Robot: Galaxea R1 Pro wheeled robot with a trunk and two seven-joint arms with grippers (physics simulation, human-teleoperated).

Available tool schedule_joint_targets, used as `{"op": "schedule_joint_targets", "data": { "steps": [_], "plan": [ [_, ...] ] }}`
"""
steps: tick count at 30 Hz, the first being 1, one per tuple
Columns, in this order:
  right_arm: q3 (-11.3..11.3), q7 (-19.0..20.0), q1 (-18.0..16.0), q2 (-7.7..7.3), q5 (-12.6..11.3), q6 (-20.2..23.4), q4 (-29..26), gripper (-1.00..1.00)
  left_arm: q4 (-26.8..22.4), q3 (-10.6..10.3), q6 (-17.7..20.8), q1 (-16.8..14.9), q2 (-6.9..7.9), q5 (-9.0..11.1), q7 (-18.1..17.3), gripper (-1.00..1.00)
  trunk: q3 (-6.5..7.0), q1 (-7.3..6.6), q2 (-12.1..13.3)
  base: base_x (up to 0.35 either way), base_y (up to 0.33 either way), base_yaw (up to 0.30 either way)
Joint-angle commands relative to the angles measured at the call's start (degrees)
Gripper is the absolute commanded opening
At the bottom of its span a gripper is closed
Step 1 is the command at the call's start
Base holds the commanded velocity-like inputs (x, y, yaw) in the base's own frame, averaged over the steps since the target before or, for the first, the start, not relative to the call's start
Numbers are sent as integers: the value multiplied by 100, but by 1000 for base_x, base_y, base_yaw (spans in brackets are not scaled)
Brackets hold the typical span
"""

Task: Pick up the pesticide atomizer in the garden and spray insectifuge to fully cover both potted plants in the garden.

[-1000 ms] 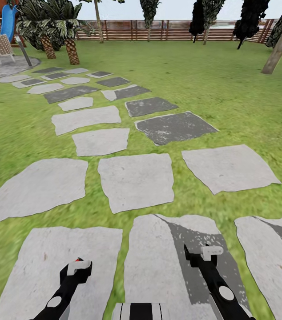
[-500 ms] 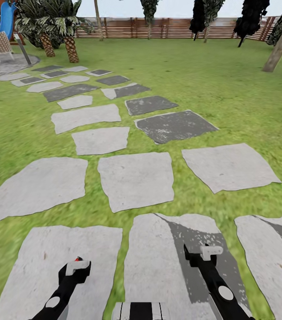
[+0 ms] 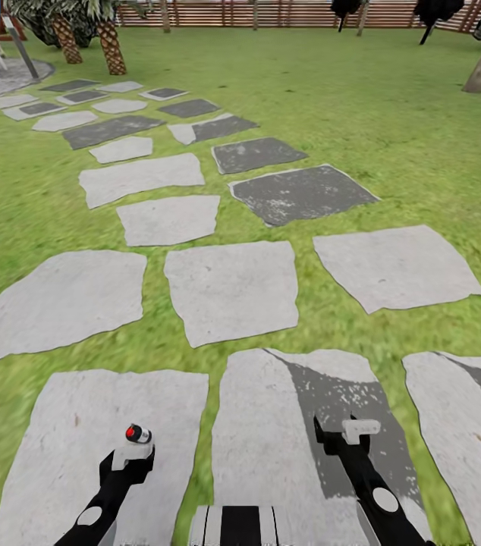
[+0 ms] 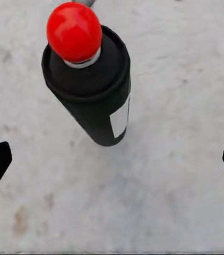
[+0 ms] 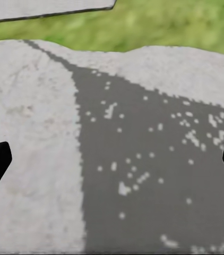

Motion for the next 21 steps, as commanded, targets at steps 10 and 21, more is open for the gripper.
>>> {"op": "schedule_joint_targets", "data": {
  "steps": [10,21],
  "plan": [
    [0,5,-2,-2,4,-24,21,100,4,-3,-18,-2,0,18,8,100,-202,11,-8,0,0,0],
    [0,5,-2,-5,4,-25,30,100,4,3,-18,-2,0,19,12,100,-218,11,-8,42,56,0]
  ]
}}
